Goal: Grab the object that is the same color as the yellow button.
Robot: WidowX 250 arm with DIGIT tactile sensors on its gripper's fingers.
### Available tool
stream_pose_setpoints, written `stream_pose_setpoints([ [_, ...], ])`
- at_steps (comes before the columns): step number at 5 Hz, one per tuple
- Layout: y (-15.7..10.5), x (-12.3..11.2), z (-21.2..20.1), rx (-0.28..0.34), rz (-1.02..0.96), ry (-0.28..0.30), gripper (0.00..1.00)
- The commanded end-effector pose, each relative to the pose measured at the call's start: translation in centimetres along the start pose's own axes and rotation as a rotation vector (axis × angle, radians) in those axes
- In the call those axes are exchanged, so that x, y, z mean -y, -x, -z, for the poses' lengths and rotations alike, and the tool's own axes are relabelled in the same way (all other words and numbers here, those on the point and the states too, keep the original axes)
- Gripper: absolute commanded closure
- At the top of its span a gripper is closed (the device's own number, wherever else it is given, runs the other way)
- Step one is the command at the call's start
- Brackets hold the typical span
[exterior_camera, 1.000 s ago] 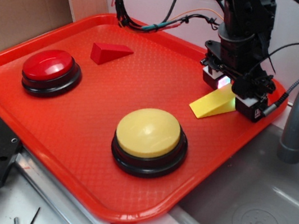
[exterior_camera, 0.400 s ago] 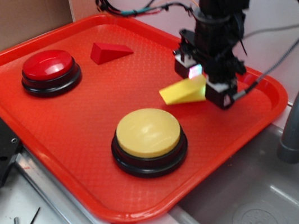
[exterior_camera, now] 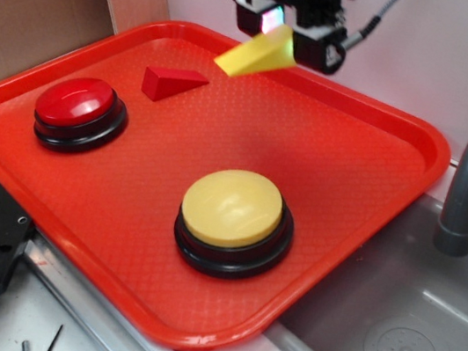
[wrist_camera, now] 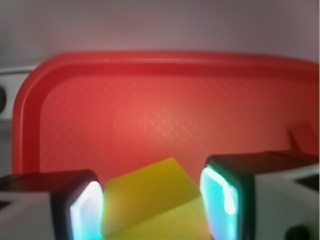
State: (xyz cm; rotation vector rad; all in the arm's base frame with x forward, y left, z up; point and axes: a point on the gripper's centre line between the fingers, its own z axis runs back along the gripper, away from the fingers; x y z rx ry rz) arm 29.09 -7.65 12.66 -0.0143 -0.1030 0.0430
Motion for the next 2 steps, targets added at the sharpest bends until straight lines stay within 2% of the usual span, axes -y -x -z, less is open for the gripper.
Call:
stream_pose_setpoints([
  [1, 3.8, -2.5, -4.3, 0.073, -0.053, 0.024, 1.00],
  [2, 5.0, -2.7, -4.5, 0.085, -0.093, 0.022, 1.00],
])
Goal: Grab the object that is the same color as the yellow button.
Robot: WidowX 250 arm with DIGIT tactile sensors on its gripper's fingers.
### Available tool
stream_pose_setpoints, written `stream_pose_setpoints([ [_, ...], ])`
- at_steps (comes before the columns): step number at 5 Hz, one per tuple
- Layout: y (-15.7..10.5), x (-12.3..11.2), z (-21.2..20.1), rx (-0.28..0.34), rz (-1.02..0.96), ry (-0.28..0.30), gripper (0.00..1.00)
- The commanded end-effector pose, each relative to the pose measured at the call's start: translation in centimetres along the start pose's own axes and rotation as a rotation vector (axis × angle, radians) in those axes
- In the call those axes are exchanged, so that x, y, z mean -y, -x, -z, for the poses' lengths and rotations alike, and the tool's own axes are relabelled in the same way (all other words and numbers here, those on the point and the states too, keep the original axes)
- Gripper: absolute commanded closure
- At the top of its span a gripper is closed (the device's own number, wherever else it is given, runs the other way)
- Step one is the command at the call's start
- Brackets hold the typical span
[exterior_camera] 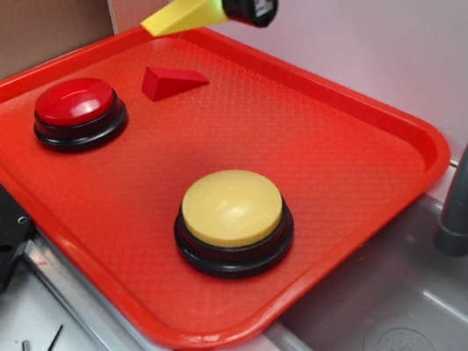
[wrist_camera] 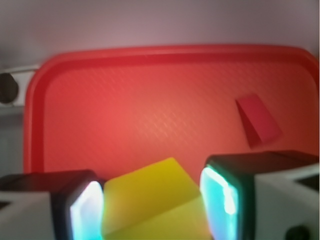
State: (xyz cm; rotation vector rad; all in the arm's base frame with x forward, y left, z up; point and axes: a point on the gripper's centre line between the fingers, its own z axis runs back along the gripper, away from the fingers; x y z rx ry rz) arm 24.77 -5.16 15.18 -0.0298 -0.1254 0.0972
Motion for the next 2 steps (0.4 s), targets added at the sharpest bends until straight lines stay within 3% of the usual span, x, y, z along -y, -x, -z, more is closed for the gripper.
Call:
stream_pose_setpoints([
  [1, 1.96, -0.46, -1.78, 0.057, -0.079, 0.013, 1.00],
  [2, 1.22, -0.56, -1.53, 0.006, -0.119, -0.016, 1.00],
])
